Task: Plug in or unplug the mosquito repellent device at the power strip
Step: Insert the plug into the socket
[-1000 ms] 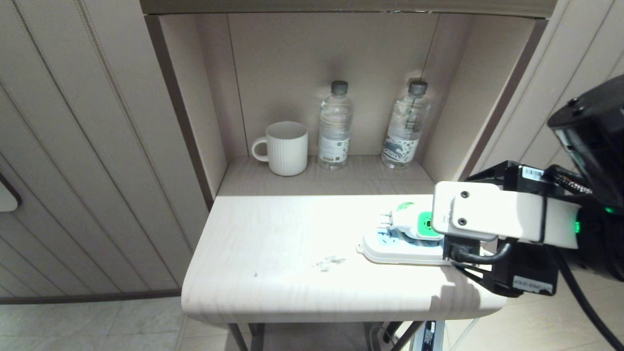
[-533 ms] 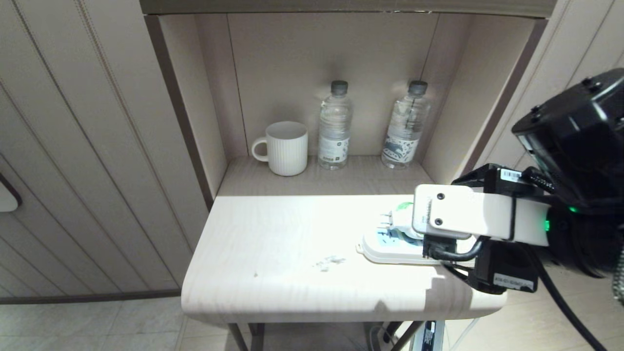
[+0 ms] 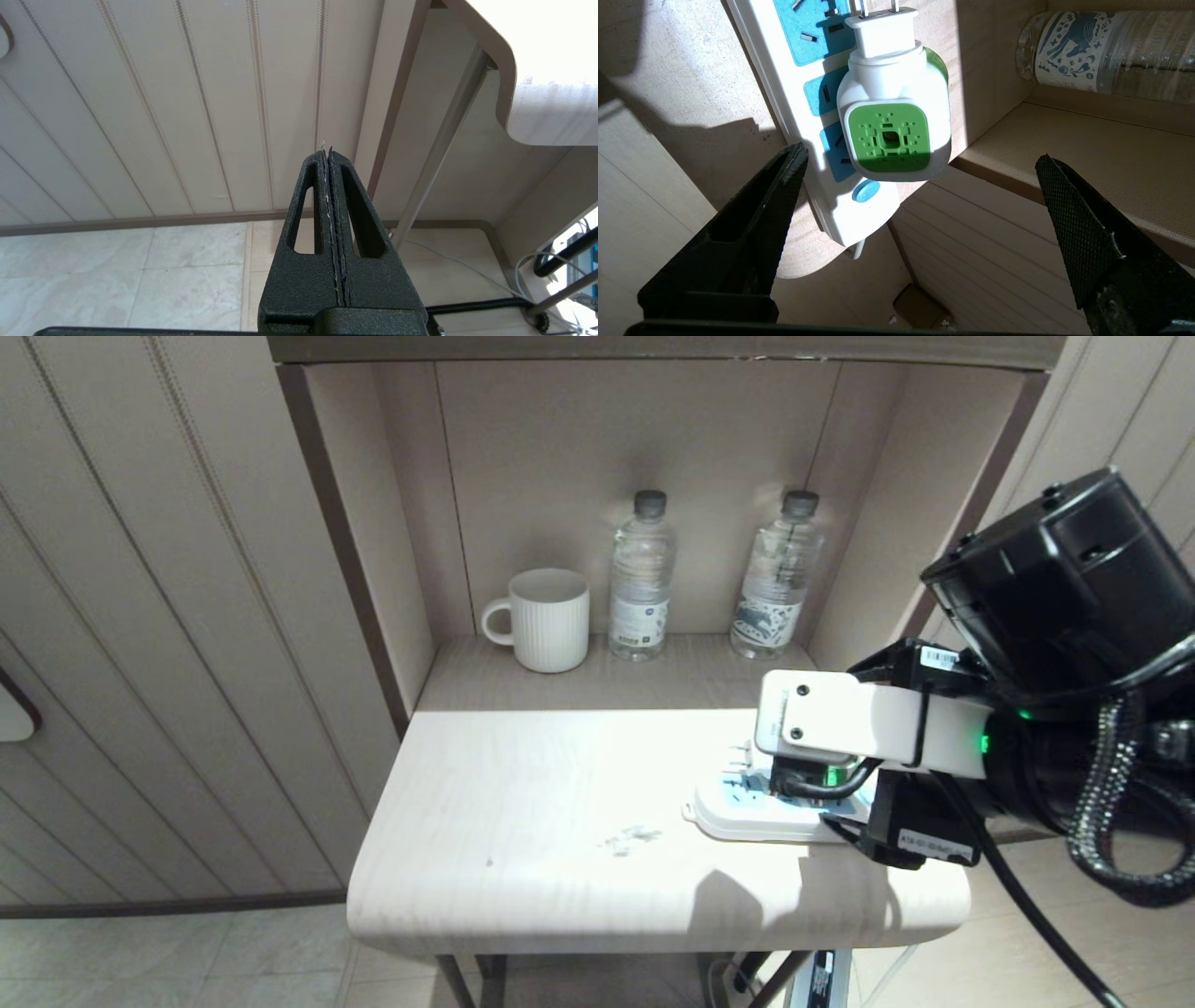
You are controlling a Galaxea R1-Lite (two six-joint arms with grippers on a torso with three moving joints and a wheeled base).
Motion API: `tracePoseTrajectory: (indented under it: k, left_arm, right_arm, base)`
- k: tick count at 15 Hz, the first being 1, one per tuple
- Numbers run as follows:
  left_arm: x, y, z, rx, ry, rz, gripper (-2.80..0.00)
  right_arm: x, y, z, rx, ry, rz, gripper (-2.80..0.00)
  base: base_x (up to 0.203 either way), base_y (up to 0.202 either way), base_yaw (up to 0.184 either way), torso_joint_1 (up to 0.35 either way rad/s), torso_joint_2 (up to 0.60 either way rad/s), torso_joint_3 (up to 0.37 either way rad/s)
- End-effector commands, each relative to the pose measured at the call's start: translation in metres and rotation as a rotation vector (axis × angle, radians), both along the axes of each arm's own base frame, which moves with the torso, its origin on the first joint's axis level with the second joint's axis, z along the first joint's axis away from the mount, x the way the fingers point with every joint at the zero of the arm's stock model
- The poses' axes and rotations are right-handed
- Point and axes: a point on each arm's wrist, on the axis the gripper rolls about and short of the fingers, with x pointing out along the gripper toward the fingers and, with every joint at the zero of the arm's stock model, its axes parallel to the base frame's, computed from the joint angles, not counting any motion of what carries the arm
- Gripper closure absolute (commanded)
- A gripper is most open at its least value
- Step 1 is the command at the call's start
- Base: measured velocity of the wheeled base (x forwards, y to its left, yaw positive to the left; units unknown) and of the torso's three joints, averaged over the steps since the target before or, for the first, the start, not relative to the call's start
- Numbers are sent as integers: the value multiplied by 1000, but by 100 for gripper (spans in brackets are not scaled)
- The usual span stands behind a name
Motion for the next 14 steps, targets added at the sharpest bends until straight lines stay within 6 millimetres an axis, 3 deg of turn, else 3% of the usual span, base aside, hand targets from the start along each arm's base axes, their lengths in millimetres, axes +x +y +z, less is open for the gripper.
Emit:
tracePoseTrajectory:
  k: [1,14]
  left_arm:
    - [0,0,0,0,-1,1,0]
    - [0,0,0,0,1,1,0]
  right_arm:
    - [4,-1,-3,-15,7,-13,-280]
    - [16,10,-15,-39,32,-18,-280]
  base:
    - [0,0,0,0,0,0]
    - [0,0,0,0,0,0]
